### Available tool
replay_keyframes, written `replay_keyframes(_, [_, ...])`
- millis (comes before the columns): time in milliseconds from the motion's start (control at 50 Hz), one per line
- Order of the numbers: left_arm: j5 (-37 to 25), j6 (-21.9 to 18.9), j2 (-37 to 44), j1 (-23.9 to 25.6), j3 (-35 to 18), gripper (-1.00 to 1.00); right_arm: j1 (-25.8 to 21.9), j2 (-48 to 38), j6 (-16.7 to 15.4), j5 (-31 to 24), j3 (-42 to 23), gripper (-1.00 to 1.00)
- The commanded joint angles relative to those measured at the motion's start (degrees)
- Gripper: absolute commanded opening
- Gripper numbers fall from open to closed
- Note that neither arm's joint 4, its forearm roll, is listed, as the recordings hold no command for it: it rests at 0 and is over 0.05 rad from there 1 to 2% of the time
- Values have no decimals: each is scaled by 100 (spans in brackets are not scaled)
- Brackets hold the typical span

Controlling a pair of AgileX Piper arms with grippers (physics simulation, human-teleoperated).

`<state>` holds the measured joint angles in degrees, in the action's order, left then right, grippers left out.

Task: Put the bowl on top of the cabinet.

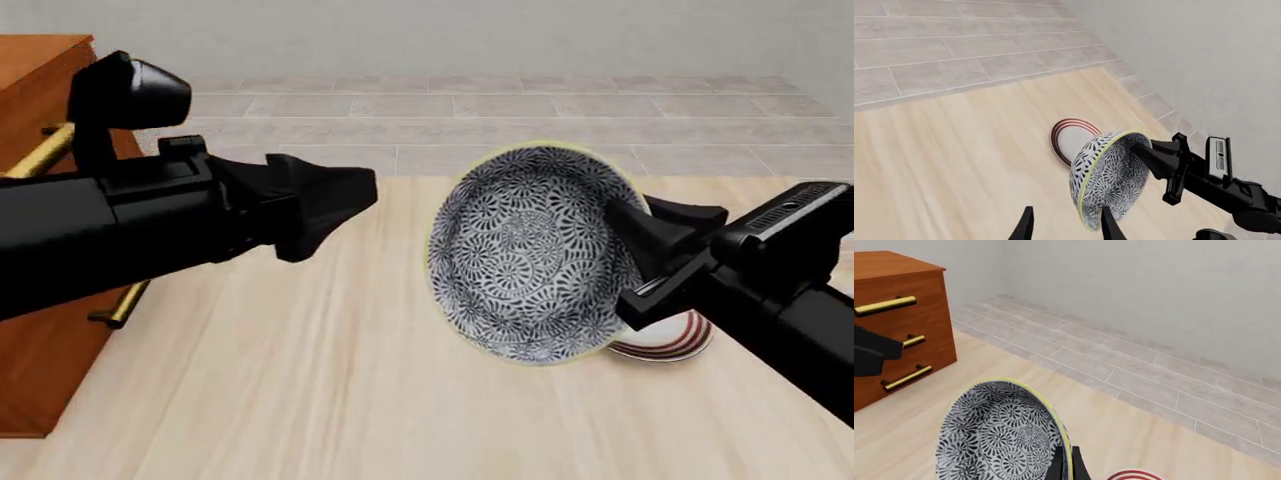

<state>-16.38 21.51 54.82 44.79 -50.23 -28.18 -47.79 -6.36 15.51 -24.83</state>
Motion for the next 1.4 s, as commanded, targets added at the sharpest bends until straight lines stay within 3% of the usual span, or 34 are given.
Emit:
replay_keyframes(20, [259,-53,293,85,22,100,-70,-46,41,18,-50,-100])
replay_keyframes(1400, [1330,159,1671,431,76,100,-325,-245,183,207,118,-100])
